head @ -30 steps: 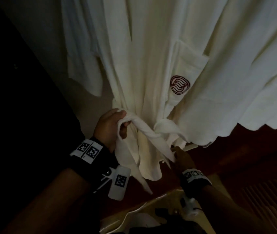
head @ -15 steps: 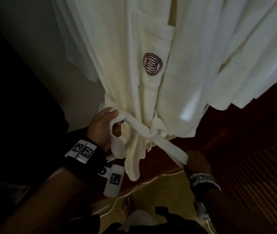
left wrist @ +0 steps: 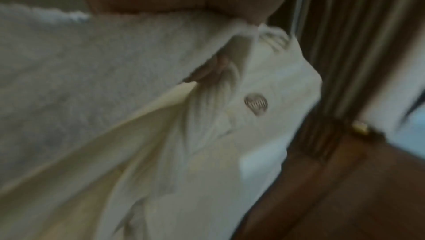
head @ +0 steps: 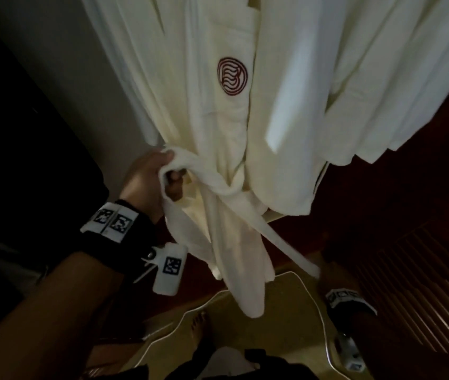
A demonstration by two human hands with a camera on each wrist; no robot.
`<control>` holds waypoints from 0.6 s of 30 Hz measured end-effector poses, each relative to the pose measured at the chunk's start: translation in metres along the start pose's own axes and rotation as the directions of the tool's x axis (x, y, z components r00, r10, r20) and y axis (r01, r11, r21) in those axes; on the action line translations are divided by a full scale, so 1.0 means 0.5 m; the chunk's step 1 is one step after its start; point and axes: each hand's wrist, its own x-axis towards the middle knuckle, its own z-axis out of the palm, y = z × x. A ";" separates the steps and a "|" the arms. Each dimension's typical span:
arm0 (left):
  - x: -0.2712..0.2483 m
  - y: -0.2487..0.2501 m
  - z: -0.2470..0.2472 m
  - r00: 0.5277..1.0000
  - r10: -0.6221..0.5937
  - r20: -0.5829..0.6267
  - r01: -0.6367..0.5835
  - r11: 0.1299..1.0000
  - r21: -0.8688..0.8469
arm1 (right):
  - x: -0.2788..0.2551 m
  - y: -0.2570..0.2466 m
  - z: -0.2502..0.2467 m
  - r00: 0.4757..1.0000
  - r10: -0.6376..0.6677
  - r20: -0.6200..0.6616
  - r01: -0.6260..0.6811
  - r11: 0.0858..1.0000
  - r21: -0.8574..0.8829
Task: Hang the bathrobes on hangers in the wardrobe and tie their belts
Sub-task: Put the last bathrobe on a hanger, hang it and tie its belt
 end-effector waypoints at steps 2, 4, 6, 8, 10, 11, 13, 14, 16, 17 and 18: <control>0.009 -0.006 0.007 0.997 0.034 0.063 -0.044 0.984 0.174 | -0.018 -0.085 -0.014 0.991 -0.126 0.034 0.123 0.989 0.082; 0.013 -0.008 0.018 0.990 0.041 0.132 -0.077 0.956 0.282 | -0.040 -0.194 -0.038 0.933 -0.351 0.083 0.316 0.905 0.285; 0.020 0.003 0.027 0.981 0.046 0.191 -0.105 0.943 0.315 | -0.060 -0.299 -0.083 0.855 -0.519 -0.004 0.421 0.687 0.592; 0.035 0.028 0.022 0.968 0.060 0.244 -0.137 0.940 0.312 | -0.083 -0.390 -0.164 0.831 -0.532 -0.163 0.420 0.409 0.810; 0.046 0.064 0.018 0.951 0.058 0.303 -0.157 0.937 0.314 | -0.091 -0.464 -0.245 0.823 -0.482 -0.301 0.430 0.183 0.884; 0.057 0.081 0.011 0.945 0.052 0.323 -0.156 0.939 0.306 | -0.085 -0.493 -0.282 0.823 -0.437 -0.363 0.448 0.107 0.888; 0.078 0.114 -0.004 0.933 0.051 0.356 -0.156 0.949 0.274 | -0.067 -0.535 -0.339 0.827 -0.374 -0.419 0.457 0.016 0.889; 0.088 0.130 -0.010 0.929 0.067 0.364 -0.169 0.951 0.259 | -0.056 -0.552 -0.357 0.805 -0.385 -0.453 0.492 0.005 0.871; 0.111 0.160 -0.027 0.918 0.110 0.381 -0.216 0.944 0.250 | -0.056 -0.572 -0.386 0.741 -0.450 -0.498 0.570 0.030 0.821; 0.122 0.176 -0.036 0.915 0.136 0.379 -0.254 0.926 0.281 | -0.064 -0.575 -0.399 0.728 -0.486 -0.483 0.586 0.078 0.806; 0.136 0.190 -0.045 0.916 0.172 0.363 -0.299 0.896 0.328 | -0.066 -0.577 -0.409 0.706 -0.515 -0.487 0.628 0.136 0.766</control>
